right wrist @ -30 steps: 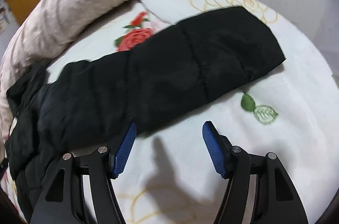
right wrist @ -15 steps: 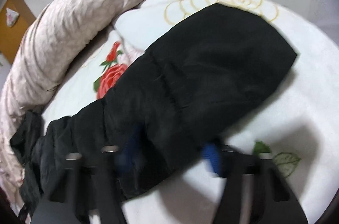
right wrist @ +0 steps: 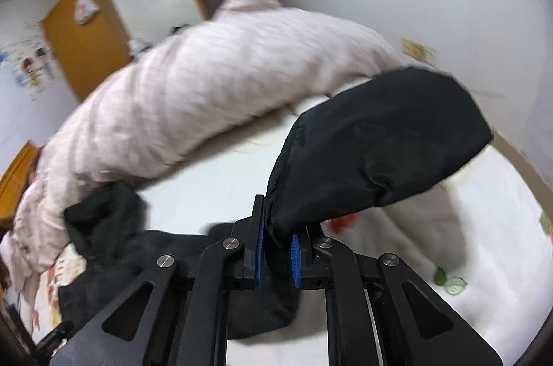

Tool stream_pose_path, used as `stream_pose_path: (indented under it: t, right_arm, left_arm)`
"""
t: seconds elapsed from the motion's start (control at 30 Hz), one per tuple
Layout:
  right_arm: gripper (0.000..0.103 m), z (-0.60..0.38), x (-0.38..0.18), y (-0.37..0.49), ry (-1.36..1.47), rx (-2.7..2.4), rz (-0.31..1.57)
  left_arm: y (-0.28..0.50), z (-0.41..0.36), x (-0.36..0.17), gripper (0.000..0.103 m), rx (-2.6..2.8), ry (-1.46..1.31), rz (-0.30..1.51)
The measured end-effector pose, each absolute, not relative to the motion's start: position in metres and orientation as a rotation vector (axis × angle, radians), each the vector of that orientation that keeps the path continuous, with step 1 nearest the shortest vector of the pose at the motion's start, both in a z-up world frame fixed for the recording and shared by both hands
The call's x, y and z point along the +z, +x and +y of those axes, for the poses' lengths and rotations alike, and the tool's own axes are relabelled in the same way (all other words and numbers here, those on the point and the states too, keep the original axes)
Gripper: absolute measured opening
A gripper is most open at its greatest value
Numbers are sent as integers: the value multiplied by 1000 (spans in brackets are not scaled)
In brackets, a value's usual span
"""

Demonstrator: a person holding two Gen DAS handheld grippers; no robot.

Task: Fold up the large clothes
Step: 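Grasp the cuff of the other sleeve with the right tool, then lift the held sleeve and fold it across the jacket body with the right tool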

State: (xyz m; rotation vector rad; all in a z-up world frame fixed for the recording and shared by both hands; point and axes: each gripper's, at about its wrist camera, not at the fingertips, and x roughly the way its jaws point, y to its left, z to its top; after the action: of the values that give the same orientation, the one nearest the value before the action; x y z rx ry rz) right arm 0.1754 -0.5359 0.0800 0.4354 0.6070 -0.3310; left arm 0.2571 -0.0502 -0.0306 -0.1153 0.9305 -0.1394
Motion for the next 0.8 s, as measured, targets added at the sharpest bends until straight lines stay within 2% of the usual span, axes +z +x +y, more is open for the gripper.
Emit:
stream_pose_path:
  t: [0.17, 0.4, 0.6, 0.8]
  right_arm:
    - [12, -462, 119, 199, 353, -177, 589]
    - [12, -352, 124, 237, 269, 17, 627]
    - [12, -272, 86, 266, 231, 148, 713]
    - [12, -206, 15, 294, 197, 248, 858]
  left_arm:
    - [249, -30, -12, 72, -131, -118, 903]
    - [245, 4, -2, 72, -127, -154, 859]
    - [252, 38, -16, 72, -103, -198, 847]
    - [262, 72, -33, 72, -73, -292, 880]
